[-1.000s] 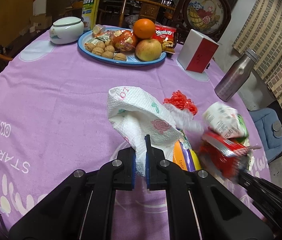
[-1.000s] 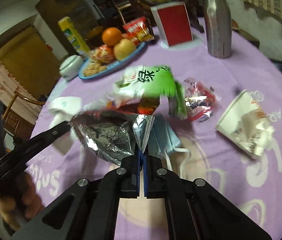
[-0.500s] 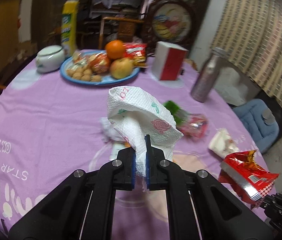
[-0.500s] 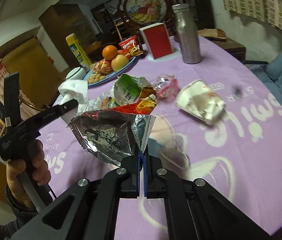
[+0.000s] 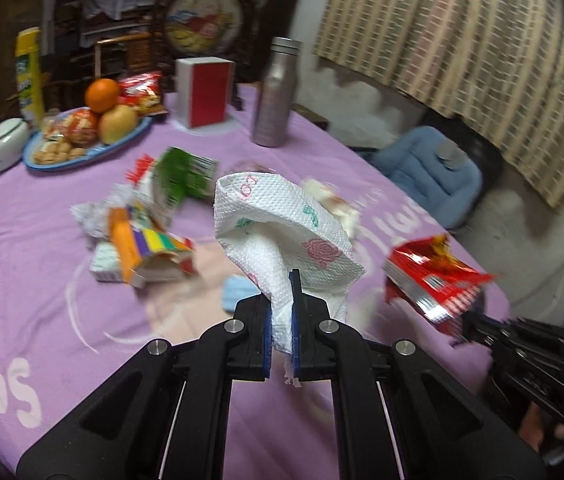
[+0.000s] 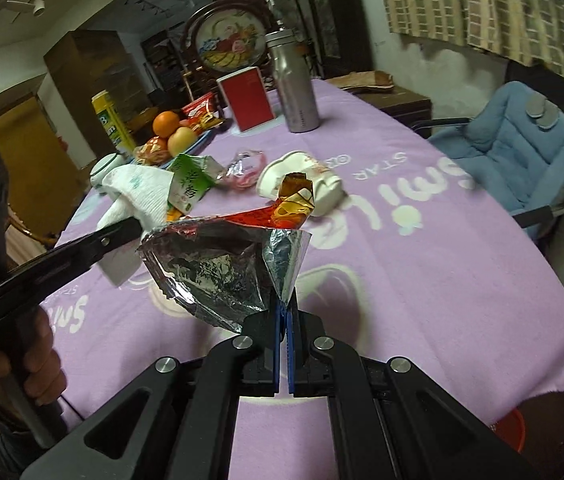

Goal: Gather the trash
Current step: 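Carry the tissue and silver wrapper with both tools over the red wastebasket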

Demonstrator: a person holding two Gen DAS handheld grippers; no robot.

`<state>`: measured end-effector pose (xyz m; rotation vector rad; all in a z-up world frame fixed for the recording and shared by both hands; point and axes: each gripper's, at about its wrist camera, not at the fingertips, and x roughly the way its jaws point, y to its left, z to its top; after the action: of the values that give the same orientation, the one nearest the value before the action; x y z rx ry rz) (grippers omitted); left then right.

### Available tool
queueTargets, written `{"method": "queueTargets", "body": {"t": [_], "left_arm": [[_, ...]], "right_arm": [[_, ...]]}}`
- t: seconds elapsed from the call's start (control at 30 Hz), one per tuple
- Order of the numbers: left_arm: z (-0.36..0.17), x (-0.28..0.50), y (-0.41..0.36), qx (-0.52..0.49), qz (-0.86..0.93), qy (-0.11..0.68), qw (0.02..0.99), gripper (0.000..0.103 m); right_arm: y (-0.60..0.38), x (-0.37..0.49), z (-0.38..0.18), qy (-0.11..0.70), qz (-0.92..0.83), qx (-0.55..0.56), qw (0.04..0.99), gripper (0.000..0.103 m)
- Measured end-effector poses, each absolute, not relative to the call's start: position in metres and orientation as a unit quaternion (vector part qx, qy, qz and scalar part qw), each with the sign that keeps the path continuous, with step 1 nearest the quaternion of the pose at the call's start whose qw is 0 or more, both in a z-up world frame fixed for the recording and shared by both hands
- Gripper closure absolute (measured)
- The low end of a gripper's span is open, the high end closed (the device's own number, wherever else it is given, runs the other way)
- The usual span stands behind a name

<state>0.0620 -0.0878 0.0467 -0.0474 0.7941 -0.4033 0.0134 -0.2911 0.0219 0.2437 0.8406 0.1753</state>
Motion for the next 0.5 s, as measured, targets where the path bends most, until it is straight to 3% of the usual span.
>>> {"method": "queueTargets", "body": {"t": [0.5], "left_arm": [[0.043, 0.019, -0.117, -0.026, -0.297, 0.395, 0.869, 0.095]], "right_arm": [[-0.333, -0.033, 0.016, 0.382, 0.044, 0.117, 0.916, 0.100]]}}
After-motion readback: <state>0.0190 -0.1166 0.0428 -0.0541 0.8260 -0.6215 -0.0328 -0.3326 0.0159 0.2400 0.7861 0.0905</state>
